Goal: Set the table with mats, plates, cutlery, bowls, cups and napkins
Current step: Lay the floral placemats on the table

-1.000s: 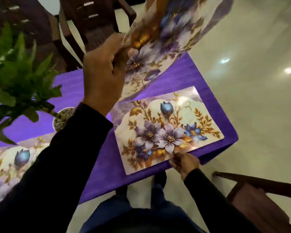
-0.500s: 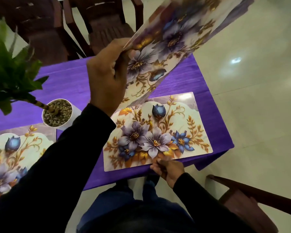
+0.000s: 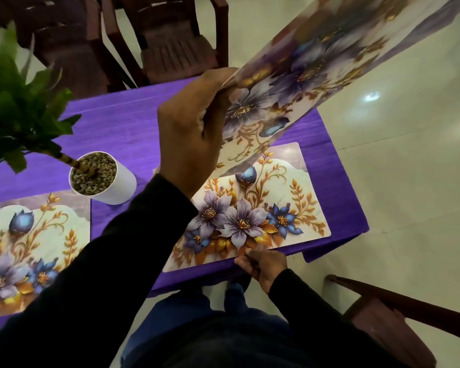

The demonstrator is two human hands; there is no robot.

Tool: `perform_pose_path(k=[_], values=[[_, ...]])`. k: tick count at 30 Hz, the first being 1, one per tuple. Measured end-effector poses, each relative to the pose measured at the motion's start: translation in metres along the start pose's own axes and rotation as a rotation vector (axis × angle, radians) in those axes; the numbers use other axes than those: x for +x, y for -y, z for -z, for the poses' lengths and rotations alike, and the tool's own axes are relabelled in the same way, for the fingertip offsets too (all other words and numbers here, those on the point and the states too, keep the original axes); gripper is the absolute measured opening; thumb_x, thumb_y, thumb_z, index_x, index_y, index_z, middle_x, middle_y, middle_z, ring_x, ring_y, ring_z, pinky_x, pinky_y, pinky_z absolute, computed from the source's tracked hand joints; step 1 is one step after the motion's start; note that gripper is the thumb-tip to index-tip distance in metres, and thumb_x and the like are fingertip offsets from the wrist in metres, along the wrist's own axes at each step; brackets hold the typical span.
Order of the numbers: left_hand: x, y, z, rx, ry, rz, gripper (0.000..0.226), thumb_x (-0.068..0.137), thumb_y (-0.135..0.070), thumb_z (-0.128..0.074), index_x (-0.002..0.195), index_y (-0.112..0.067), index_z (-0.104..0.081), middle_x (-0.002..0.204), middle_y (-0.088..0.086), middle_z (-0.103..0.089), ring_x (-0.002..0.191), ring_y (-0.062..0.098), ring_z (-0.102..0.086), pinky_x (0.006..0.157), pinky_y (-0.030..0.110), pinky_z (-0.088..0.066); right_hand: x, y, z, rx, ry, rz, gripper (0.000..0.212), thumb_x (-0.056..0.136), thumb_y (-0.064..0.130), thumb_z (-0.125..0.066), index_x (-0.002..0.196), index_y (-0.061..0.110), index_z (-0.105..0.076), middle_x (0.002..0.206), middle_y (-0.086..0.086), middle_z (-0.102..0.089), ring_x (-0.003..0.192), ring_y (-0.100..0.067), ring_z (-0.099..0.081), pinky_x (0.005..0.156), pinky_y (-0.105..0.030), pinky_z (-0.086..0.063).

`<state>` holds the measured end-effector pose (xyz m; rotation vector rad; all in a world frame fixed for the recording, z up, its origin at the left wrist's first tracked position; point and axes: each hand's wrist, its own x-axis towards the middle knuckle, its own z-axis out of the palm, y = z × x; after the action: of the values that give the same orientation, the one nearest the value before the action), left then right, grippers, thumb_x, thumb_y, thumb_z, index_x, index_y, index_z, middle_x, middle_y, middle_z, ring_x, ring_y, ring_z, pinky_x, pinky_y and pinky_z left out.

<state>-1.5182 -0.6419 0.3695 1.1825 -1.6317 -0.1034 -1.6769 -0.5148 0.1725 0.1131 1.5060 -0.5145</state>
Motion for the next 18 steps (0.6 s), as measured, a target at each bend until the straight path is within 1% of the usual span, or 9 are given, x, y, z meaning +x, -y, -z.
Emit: perform_pose_path(k=[4,7,9,10,12,14,16,18], values=[[-0.003,0.000,0.002,-0.013,0.009,0.011,0.018,0.101,-0.005,-0.059,0.111,0.004,-0.070,0.101,0.007,-0.072,0.091,0.010,-0.063,0.077,0.015,-0.043,0.001,0.001,-0.002,-0.038,-0.025,0.006,0.012,0.096,0.004,-0.061,0.104,-0.005,-0.060,0.081,-0.022,-0.074,0.081,-0.032,-0.075,0.068,-0.035,-0.063],[-0.006,0.000,0.005,-0.004,0.011,0.013,0.018,0.101,-0.005,-0.059,0.111,0.003,-0.070,0.099,0.005,-0.072,0.090,0.009,-0.063,0.077,0.014,-0.044,0.001,0.002,-0.003,-0.066,-0.032,0.005,0.013,0.095,0.005,-0.062,0.105,-0.004,-0.061,0.083,-0.023,-0.074,0.077,-0.031,-0.075,0.066,-0.033,-0.063],[-0.007,0.000,0.007,-0.003,0.014,0.025,0.018,0.101,-0.005,-0.059,0.111,0.004,-0.070,0.099,0.007,-0.073,0.091,0.009,-0.063,0.079,0.013,-0.044,0.000,0.004,-0.003,-0.086,-0.032,0.003,0.014,0.095,0.006,-0.063,0.104,-0.004,-0.062,0.083,-0.023,-0.074,0.076,-0.031,-0.075,0.064,-0.033,-0.063],[-0.008,0.001,0.008,0.001,0.015,0.028,0.017,0.101,-0.005,-0.059,0.112,0.003,-0.070,0.099,0.006,-0.073,0.091,0.009,-0.063,0.079,0.011,-0.043,0.000,0.004,-0.004,-0.097,-0.034,0.001,0.014,0.094,0.006,-0.064,0.104,-0.005,-0.062,0.083,-0.023,-0.074,0.076,-0.031,-0.075,0.064,-0.034,-0.063],[-0.008,0.001,0.009,0.015,0.019,0.027,0.017,0.101,-0.005,-0.060,0.112,0.002,-0.071,0.099,-0.002,-0.069,0.091,0.005,-0.061,0.078,0.008,-0.041,0.001,0.005,-0.004,-0.113,-0.042,-0.005,0.016,0.094,0.005,-0.064,0.103,-0.007,-0.062,0.081,-0.023,-0.073,0.074,-0.033,-0.075,0.059,-0.034,-0.062],[-0.008,0.002,0.011,0.030,0.024,0.020,0.018,0.101,-0.006,-0.060,0.113,0.001,-0.071,0.099,-0.006,-0.066,0.090,0.003,-0.060,0.077,0.008,-0.040,0.001,0.005,-0.005,-0.146,-0.055,-0.018,0.017,0.094,0.005,-0.064,0.103,-0.008,-0.062,0.081,-0.024,-0.073,0.070,-0.033,-0.074,0.055,-0.033,-0.061],[-0.007,0.002,0.014,0.031,0.029,0.013,0.018,0.101,-0.007,-0.060,0.113,0.000,-0.071,0.098,-0.001,-0.071,0.088,0.006,-0.063,0.073,0.014,-0.044,0.000,0.006,-0.006,-0.197,-0.064,-0.029,0.017,0.095,0.007,-0.063,0.102,-0.008,-0.063,0.082,-0.024,-0.073,0.067,-0.032,-0.074,0.054,-0.033,-0.061],[-0.006,0.003,0.016,0.034,0.035,0.005,0.018,0.102,-0.009,-0.060,0.113,-0.001,-0.072,0.097,0.004,-0.074,0.086,0.011,-0.066,0.068,0.023,-0.049,-0.002,0.006,-0.007,-0.246,-0.071,-0.032,0.019,0.096,0.011,-0.062,0.101,-0.008,-0.065,0.083,-0.023,-0.072,0.065,-0.030,-0.073,0.055,-0.032,-0.061]])
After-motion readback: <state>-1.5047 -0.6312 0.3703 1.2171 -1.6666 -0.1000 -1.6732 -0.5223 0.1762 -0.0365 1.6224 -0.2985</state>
